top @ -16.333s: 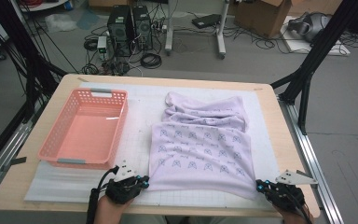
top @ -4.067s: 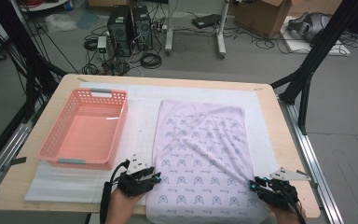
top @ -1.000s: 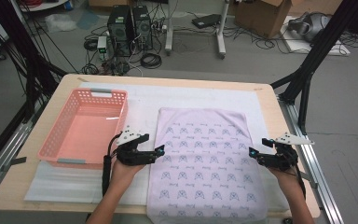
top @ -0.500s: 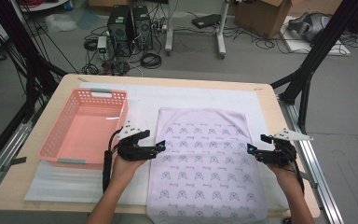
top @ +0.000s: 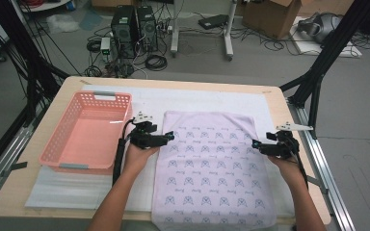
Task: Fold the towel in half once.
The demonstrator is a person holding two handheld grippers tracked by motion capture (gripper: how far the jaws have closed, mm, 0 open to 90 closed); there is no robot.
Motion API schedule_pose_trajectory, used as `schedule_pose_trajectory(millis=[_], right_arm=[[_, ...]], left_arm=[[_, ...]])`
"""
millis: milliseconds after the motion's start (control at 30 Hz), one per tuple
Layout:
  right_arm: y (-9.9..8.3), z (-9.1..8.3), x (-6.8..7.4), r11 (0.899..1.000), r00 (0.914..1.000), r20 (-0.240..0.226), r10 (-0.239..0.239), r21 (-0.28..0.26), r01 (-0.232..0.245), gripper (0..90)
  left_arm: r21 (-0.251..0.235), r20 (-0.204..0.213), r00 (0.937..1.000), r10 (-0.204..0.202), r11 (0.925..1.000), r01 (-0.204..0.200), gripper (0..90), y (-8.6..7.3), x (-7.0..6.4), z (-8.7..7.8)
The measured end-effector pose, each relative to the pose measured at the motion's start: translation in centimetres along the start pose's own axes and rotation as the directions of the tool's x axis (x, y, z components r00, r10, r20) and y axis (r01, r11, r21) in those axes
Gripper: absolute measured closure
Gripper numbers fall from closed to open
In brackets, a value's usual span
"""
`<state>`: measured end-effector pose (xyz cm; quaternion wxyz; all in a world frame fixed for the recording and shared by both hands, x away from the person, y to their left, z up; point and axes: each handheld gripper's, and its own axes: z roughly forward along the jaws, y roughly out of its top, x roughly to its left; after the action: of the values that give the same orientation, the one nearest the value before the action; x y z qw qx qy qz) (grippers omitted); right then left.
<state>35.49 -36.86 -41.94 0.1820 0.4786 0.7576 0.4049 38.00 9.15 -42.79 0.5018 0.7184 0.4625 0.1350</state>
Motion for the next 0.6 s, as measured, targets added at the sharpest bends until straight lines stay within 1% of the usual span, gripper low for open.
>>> schedule_pose_trajectory(millis=[33, 67, 100, 133, 167, 200, 233, 300, 367, 400, 433, 467, 500, 533, 567, 600], right_arm=[[0.3, 0.5, -0.2, 1.0, 0.9997, 0.001, 0.025, 0.01, -0.025, 22.6], [0.6, 0.8, -0.3, 0.999, 0.9992, 0.002, 0.039, 0.009, -0.039, 22.6], [0.9, 1.1, -0.4, 0.999, 0.9991, 0.002, 0.043, 0.002, -0.043, 22.6], [1.2, 1.3, -0.3, 0.999, 0.999, 0.004, 0.043, -0.001, -0.043, 22.6], [1.4, 1.6, -0.4, 0.999, 0.9991, 0.012, 0.04, 0.007, -0.04, 22.6], [1.6, 2.0, -0.4, 0.999, 0.999, 0.026, 0.037, 0.019, -0.038, 22.6], [1.8, 2.3, -0.5, 0.999, 0.999, 0.032, 0.033, 0.031, -0.034, 22.6], [2.1, 2.9, -0.7, 0.998, 0.9977, 0.05, 0.044, 0.043, -0.047, 22.6], [2.2, 3.4, -1.1, 0.996, 0.9954, 0.07, 0.066, 0.056, -0.07, 23.0], [2.1, 3.7, -1.2, 0.995, 0.9939, 0.083, 0.073, 0.067, -0.079, 23.6], [2.1, 4.0, -1.4, 0.994, 0.9928, 0.096, 0.072, 0.08, -0.08, 24.9], [2.0, 4.4, -1.5, 0.993, 0.992, 0.105, 0.069, 0.09, -0.079, 27.6], [1.9, 4.6, -1.7, 0.992, 0.9913, 0.112, 0.068, 0.101, -0.08, 31.6], [1.8, 4.9, -1.7, 0.99, 0.99, 0.124, 0.067, 0.114, -0.081, 33.6], [1.7, 5.2, -1.8, 0.989, 0.988, 0.14, 0.065, 0.124, -0.082, 35.5], [1.6, 5.4, -1.9, 0.988, 0.9859, 0.156, 0.061, 0.134, -0.083, 38.1]], left_arm=[[0.017, -0.022, 0.9998, -0.002, 0.9999, 0.002, 24.4, 0.1, 0.2, 0.4], [0.025, -0.047, 0.9989, 0.0, 0.9997, 0.001, 25.3, 0.2, 0.4, 0.8], [0.026, -0.061, 0.9981, -0.002, 0.9996, 0.004, 25.8, 0.3, 0.6, 1.2], [0.039, -0.067, 0.9977, -0.009, 0.9992, 0.012, 27.3, 0.4, 0.8, 1.5], [0.042, -0.081, 0.9966, -0.018, 0.9989, 0.021, 28.0, 0.5, 0.9, 1.9], [0.055, -0.083, 0.9964, -0.019, 0.9982, 0.024, 28.3, 0.6, 1.2, 2.2], [0.072, -0.097, 0.9952, -0.014, 0.9972, 0.021, 29.6, 0.7, 1.3, 2.5], [0.089, -0.14, 0.9901, 0.004, 0.996, 0.009, 30.2, 0.7, 1.6, 3.0], [0.102, -0.178, 0.984, -0.003, 0.9946, 0.021, 31.1, 0.5, 2.0, 3.5], [0.113, -0.187, 0.9824, -0.009, 0.9931, 0.03, 31.4, 0.4, 2.2, 3.8], [0.124, -0.191, 0.9815, 0.009, 0.9922, 0.015, 33.2, 0.3, 2.2, 4.1], [0.124, -0.196, 0.9799, 0.038, 0.9922, -0.014, 34.0, 0.3, 2.0, 4.2], [0.131, -0.191, 0.9797, 0.059, 0.9908, -0.035, 36.4, 0.3, 1.8, 4.4], [0.14, -0.2, 0.9756, 0.09, 0.9882, -0.063, 37.6, 0.3, 1.6, 4.6], [0.152, -0.212, 0.9691, 0.126, 0.9838, -0.095, 41.2, 0.3, 1.4, 4.7], [0.158, -0.225, 0.9634, 0.146, 0.9812, -0.111, 43.9, 0.3, 1.2, 4.8]])
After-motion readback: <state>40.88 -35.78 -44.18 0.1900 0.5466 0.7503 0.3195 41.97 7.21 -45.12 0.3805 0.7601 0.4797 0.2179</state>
